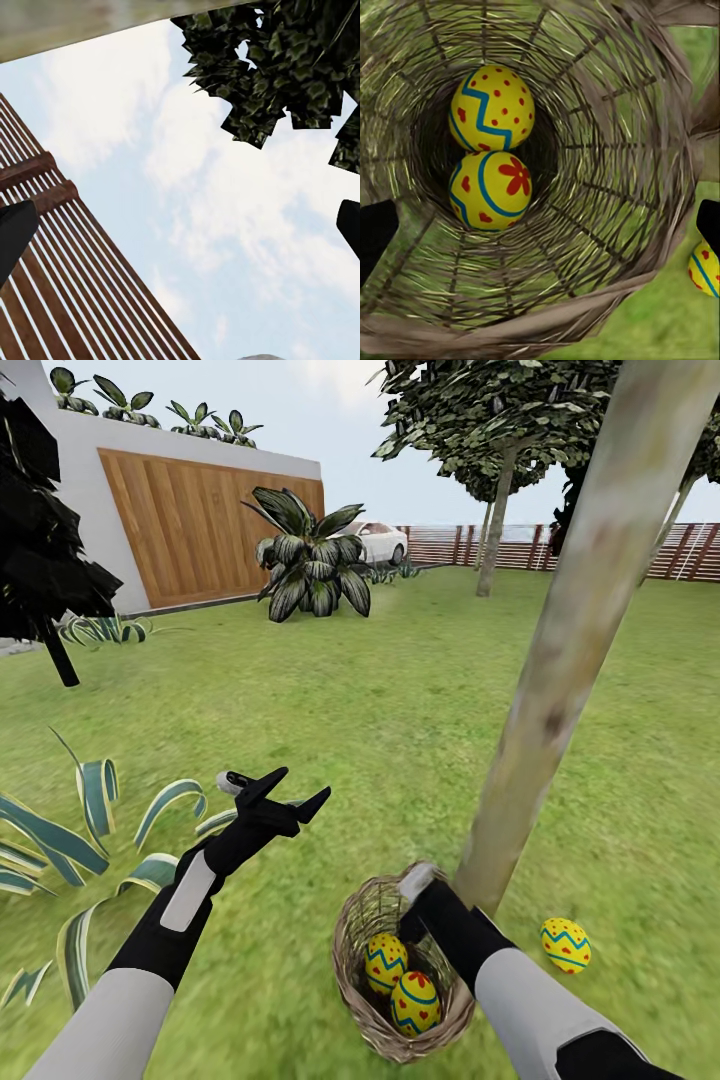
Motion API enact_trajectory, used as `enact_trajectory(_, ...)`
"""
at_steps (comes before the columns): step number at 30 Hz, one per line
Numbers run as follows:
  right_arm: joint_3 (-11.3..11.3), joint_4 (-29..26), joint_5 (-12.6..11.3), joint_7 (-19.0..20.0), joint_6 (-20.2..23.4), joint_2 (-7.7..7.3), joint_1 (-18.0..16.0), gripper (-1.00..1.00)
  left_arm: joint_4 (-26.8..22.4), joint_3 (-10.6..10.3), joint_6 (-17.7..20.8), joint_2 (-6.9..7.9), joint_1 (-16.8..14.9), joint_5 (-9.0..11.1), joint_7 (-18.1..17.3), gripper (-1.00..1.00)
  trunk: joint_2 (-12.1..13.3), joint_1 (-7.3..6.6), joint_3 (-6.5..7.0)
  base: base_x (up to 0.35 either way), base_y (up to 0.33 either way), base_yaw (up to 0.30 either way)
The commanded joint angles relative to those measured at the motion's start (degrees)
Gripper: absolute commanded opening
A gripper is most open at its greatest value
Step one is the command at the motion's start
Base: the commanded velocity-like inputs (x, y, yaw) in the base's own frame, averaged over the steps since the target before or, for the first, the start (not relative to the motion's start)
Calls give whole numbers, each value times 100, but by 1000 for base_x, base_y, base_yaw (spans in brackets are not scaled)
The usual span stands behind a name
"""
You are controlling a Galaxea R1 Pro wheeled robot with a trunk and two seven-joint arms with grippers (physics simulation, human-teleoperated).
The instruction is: Take the three Easter eggs out of the wicker basket on the lawn in the garden, then place them on the lawn next to a single tree (choose any tree) so that all three eggs are next to the same tree and none are left in the basket.
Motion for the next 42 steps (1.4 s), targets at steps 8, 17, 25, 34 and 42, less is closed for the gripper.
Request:
enact_trajectory(8, 140, 292, 51, 915, 164, -34, -114, 100, 2, -14, 30, 4, -4, 25, -1, 100, -83, 43, -41, 0, 0, 0)
enact_trajectory(17, 135, 430, 39, 981, 285, -36, -293, 100, 2, -14, 30, 4, -4, 25, -1, 100, -444, 241, -203, 0, 0, 0)
enact_trajectory(25, 133, 326, 46, 980, 255, -36, -300, 100, 2, -14, 30, 4, -4, 17, 0, 100, -764, 417, -346, 0, 0, 0)
enact_trajectory(34, 118, -112, 33, 990, 254, -36, -300, 100, 0, -14, 30, 4, -4, 16, 8, 100, -1125, 614, -508, 0, 0, 0)
enact_trajectory(42, 113, -270, 43, 983, 297, -43, -300, 100, 2, -14, 30, 4, -4, 16, 15, 100, -1446, 790, -651, 0, 0, 0)
